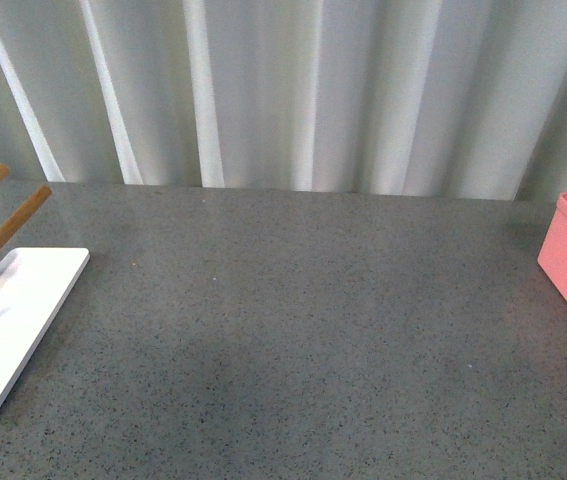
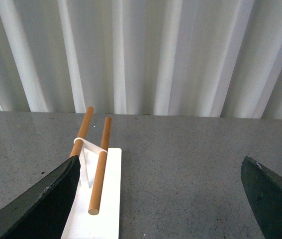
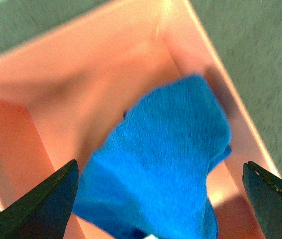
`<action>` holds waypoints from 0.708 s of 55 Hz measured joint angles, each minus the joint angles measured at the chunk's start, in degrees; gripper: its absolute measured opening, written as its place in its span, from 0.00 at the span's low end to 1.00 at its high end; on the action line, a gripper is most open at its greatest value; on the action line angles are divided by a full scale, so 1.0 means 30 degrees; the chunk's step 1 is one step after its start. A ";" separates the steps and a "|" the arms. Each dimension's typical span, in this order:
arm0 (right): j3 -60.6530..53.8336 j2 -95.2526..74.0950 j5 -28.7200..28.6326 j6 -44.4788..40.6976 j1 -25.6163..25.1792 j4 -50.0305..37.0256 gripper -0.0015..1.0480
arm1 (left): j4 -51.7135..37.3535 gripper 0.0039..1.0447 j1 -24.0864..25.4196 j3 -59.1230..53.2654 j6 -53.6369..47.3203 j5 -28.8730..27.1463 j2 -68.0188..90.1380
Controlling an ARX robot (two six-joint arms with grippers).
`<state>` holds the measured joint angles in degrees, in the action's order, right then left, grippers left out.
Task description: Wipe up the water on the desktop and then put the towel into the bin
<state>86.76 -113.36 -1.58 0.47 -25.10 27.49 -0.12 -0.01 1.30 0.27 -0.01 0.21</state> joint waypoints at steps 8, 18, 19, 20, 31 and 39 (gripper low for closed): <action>-0.0270 0.1945 -0.1217 -0.1005 0.0656 -0.2674 0.93 | 0.0000 0.94 0.0000 0.0000 0.0000 0.0000 0.0007; -0.3257 0.6812 -0.3592 -0.2616 0.1829 -0.5289 0.93 | 0.0000 0.94 0.0000 0.0000 0.0000 0.0000 0.0007; -0.3504 0.7118 -0.3767 -0.2747 0.1909 -0.5406 0.93 | 0.0000 0.94 0.0000 0.0000 0.0000 0.0000 0.0000; -0.4029 0.7745 -0.4124 -0.2871 0.2062 -0.5625 0.93 | 0.0000 0.94 0.0000 0.0000 0.0000 0.0000 0.0000; -1.1227 1.5023 -0.7147 -0.4044 0.3235 -0.6586 0.93 | 0.0000 0.94 0.0000 0.0000 0.0000 0.0000 0.0000; -1.4345 1.6983 -0.6506 -0.3738 0.2645 -0.9078 0.90 | 0.0000 0.94 0.0000 0.0000 0.0000 0.0000 0.0000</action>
<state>43.72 -62.41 -21.10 -10.74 -17.17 0.25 -0.12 -0.01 1.30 0.27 -0.01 0.21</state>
